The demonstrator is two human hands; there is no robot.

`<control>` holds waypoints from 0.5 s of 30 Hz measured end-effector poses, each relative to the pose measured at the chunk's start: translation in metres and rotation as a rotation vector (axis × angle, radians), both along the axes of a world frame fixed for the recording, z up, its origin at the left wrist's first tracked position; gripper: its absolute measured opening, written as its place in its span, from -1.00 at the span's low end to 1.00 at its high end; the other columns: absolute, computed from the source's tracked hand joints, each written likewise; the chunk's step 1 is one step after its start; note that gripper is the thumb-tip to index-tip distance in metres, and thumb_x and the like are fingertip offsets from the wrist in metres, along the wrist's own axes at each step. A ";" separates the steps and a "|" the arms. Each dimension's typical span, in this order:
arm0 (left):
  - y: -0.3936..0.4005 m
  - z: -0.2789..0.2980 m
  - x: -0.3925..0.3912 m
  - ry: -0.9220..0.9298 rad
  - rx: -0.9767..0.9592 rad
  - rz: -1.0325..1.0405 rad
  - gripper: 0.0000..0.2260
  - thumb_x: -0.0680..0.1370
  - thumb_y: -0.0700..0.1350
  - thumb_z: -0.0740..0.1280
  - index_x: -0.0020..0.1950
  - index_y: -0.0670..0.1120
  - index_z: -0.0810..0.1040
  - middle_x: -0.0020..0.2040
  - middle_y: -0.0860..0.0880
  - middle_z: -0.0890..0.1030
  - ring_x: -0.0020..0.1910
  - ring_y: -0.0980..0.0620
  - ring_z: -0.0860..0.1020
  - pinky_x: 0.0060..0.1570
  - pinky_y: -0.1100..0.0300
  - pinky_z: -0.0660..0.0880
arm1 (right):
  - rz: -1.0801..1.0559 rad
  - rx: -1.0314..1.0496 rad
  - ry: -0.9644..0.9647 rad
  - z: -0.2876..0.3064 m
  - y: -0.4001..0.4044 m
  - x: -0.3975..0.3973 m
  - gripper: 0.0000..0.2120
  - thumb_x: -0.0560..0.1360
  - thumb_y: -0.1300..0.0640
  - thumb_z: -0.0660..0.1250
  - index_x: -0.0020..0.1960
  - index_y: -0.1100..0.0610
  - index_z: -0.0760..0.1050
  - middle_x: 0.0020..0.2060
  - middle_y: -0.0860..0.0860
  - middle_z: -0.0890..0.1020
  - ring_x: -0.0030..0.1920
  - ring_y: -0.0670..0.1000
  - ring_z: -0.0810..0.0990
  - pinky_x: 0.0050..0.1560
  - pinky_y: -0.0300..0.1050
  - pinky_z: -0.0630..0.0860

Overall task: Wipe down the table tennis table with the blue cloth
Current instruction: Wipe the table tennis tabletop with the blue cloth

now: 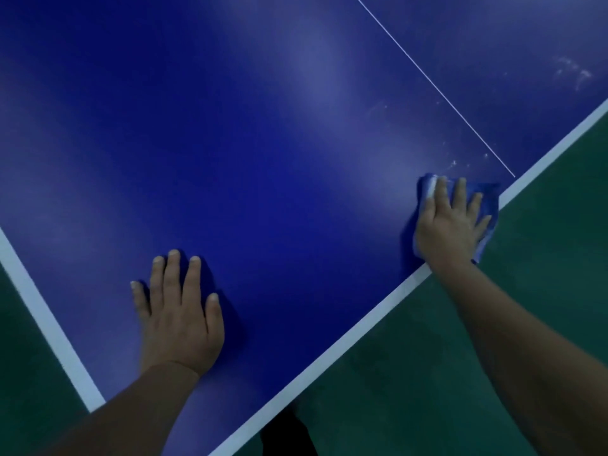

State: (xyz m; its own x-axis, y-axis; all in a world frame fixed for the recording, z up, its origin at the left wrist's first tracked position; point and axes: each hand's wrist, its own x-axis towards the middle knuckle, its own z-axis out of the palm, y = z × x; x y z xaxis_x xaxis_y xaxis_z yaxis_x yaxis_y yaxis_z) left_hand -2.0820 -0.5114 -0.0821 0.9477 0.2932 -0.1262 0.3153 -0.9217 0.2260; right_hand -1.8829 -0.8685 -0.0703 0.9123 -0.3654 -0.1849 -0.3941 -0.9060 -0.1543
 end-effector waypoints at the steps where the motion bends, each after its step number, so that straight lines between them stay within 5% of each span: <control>1: 0.000 0.001 0.000 0.002 0.003 0.001 -0.40 0.59 0.09 -0.04 0.56 -0.18 0.23 0.59 -0.19 0.14 0.60 -0.13 -0.03 0.52 -0.22 -0.16 | -0.025 0.007 -0.009 -0.001 0.011 0.000 -0.48 0.67 -0.16 -0.17 0.62 -0.17 -0.06 0.63 -0.03 -0.07 0.61 0.15 -0.15 0.54 0.31 -0.20; 3: -0.001 0.001 0.000 0.006 0.007 0.006 -0.40 0.59 0.11 -0.05 0.57 -0.16 0.22 0.59 -0.18 0.14 0.60 -0.12 -0.04 0.53 -0.20 -0.18 | 0.041 -0.034 -0.012 -0.006 0.047 -0.009 -0.48 0.68 -0.14 -0.15 0.62 -0.13 -0.06 0.63 0.00 -0.05 0.61 0.19 -0.11 0.54 0.33 -0.17; 6: -0.002 0.002 0.000 0.016 0.025 0.008 -0.39 0.59 0.12 -0.07 0.57 -0.15 0.21 0.60 -0.17 0.12 0.60 -0.10 -0.06 0.53 -0.18 -0.19 | 0.421 -0.070 -0.059 -0.014 0.103 -0.048 -0.49 0.67 -0.13 -0.10 0.61 -0.08 0.07 0.62 0.01 0.08 0.60 0.20 0.00 0.53 0.31 -0.10; 9: -0.002 0.003 0.000 0.029 0.025 0.006 -0.39 0.59 0.13 -0.09 0.59 -0.12 0.18 0.61 -0.15 0.08 0.61 -0.09 -0.09 0.53 -0.19 -0.20 | 0.697 -0.071 -0.003 -0.012 0.088 -0.047 -0.47 0.66 -0.19 -0.21 0.61 -0.13 0.01 0.62 -0.04 0.04 0.61 0.14 -0.07 0.55 0.28 -0.11; 15: -0.004 0.007 0.001 0.042 0.020 0.013 -0.38 0.58 0.13 -0.11 0.60 -0.10 0.16 0.62 -0.14 0.07 0.61 -0.09 -0.10 0.53 -0.19 -0.20 | 0.070 0.005 0.003 -0.002 0.013 0.006 -0.46 0.64 -0.20 -0.21 0.61 -0.20 -0.11 0.63 -0.07 -0.09 0.61 0.12 -0.17 0.54 0.30 -0.21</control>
